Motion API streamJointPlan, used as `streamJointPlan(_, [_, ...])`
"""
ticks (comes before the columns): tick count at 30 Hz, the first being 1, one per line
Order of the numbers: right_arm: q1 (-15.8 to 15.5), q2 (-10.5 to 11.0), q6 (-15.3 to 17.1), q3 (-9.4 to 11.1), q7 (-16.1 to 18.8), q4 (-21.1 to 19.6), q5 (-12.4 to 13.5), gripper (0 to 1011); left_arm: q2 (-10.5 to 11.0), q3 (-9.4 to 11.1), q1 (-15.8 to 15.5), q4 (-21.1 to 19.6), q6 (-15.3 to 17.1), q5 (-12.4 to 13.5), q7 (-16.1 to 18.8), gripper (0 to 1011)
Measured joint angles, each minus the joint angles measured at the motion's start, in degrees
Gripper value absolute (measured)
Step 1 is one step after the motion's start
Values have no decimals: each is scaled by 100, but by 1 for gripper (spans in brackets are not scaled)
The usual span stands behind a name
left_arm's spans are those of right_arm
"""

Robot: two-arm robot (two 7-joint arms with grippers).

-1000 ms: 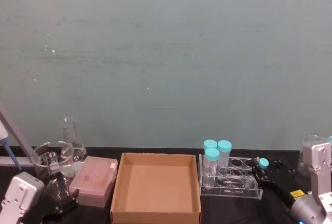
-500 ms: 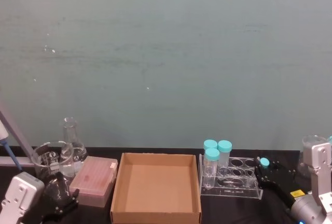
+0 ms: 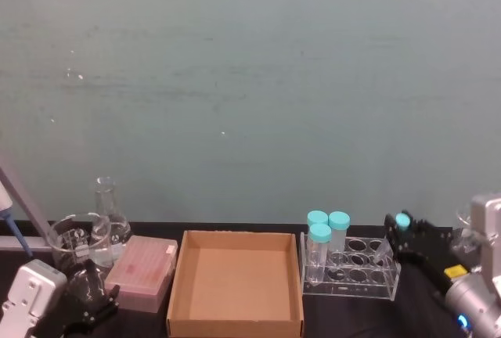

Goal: Use the right hand to move the test tube from the test tube rack into the box.

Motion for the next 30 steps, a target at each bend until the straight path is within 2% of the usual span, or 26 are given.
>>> streamJointPlan(6, [-52,49,23,167,179,-519,50,272,0,0,0,0,0,0,0,1000])
streamJointPlan(10, [91,24,-56,207,358,-753,36,272,0,0,0,0,0,0,0,1000])
streamJointPlan(13, [225,-27,-115,175,457,-784,-16,272,0,0,0,0,0,0,0,1000])
streamJointPlan(19, [690,-317,-252,-51,743,-691,-216,272,0,0,0,0,0,0,0,1000])
streamJointPlan(23, [1019,-654,-256,-326,966,-499,-348,272,0,0,0,0,0,0,0,1000])
streamJointPlan(24, [1019,-654,-256,-326,966,-499,-348,272,0,0,0,0,0,0,0,1000])
streamJointPlan(26, [1185,-889,-155,-505,1092,-312,-402,272,0,0,0,0,0,0,0,1000])
streamJointPlan(27, [1185,-889,-155,-505,1092,-312,-402,272,0,0,0,0,0,0,0,1000])
streamJointPlan(30, [1371,-1180,114,-706,1139,30,-475,272,0,0,0,0,0,0,0,1000])
